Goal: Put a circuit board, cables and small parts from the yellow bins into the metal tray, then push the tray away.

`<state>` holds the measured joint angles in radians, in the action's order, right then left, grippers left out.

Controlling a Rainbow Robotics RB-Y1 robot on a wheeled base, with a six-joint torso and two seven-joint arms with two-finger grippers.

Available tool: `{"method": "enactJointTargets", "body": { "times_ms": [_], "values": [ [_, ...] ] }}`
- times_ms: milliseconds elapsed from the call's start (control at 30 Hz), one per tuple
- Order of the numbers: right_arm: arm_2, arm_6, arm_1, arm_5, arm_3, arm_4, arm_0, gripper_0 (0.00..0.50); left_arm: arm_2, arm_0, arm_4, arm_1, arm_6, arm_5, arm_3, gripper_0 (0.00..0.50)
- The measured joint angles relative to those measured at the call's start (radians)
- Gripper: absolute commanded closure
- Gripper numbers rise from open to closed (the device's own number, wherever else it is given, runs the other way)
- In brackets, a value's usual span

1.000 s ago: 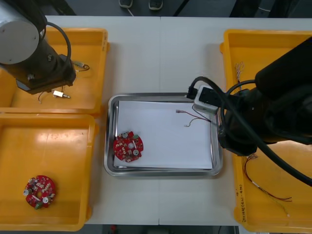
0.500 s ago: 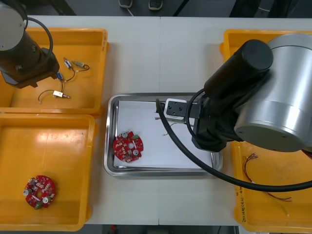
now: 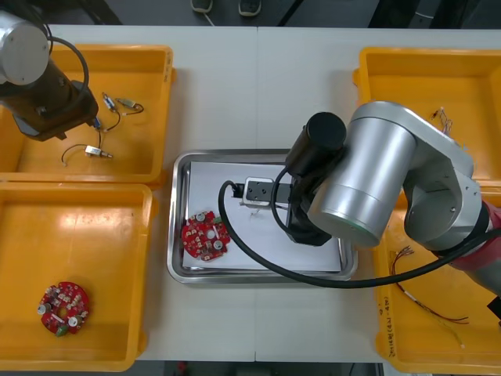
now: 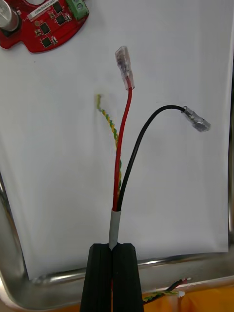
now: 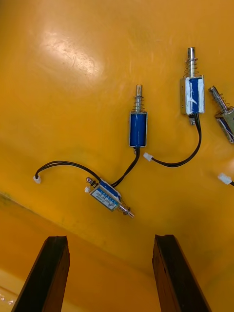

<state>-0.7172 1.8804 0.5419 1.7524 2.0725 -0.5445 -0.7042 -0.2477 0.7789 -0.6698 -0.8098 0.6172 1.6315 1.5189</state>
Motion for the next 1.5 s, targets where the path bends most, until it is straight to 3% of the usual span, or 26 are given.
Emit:
{"method": "enactJointTargets", "body": {
  "times_ms": [433, 933, 967, 1000, 1033, 1067, 1100, 1500],
  "values": [
    [-0.083, 0.000, -0.001, -0.068, -0.088, 0.011, 0.025, 0.500, -0.012, 0.002, -0.005, 0.000, 0.000, -0.092, -0.106, 0.000],
    [-0.123, 0.000, -0.002, -0.094, -0.112, 0.048, 0.101, 0.491, -0.116, 0.002, -0.019, 0.000, 0.000, -0.174, -0.177, 0.000],
    [-0.124, 0.000, -0.003, -0.094, -0.112, 0.048, 0.103, 0.309, -0.117, 0.002, -0.020, 0.001, 0.000, -0.175, -0.177, 0.000],
    [-0.124, 0.000, -0.003, -0.094, -0.112, 0.049, 0.104, 0.197, -0.118, 0.002, -0.020, 0.001, 0.000, -0.175, -0.177, 0.000],
    [-0.124, 0.000, -0.003, -0.094, -0.112, 0.052, 0.105, 0.134, -0.118, 0.002, -0.021, 0.001, 0.000, -0.178, -0.178, 0.000],
    [-0.124, 0.000, -0.003, -0.094, -0.112, 0.057, 0.105, 0.037, -0.118, 0.002, -0.021, 0.001, 0.000, -0.184, -0.178, 0.000],
    [-0.124, 0.000, -0.003, -0.094, -0.112, 0.063, 0.106, 0.000, -0.118, 0.002, -0.021, 0.001, 0.000, -0.189, -0.180, 0.000],
    [-0.123, 0.000, -0.014, -0.094, -0.112, 0.108, 0.106, 0.000, -0.118, 0.002, -0.021, 0.015, 0.000, -0.255, -0.245, 0.000]
  ]
}}
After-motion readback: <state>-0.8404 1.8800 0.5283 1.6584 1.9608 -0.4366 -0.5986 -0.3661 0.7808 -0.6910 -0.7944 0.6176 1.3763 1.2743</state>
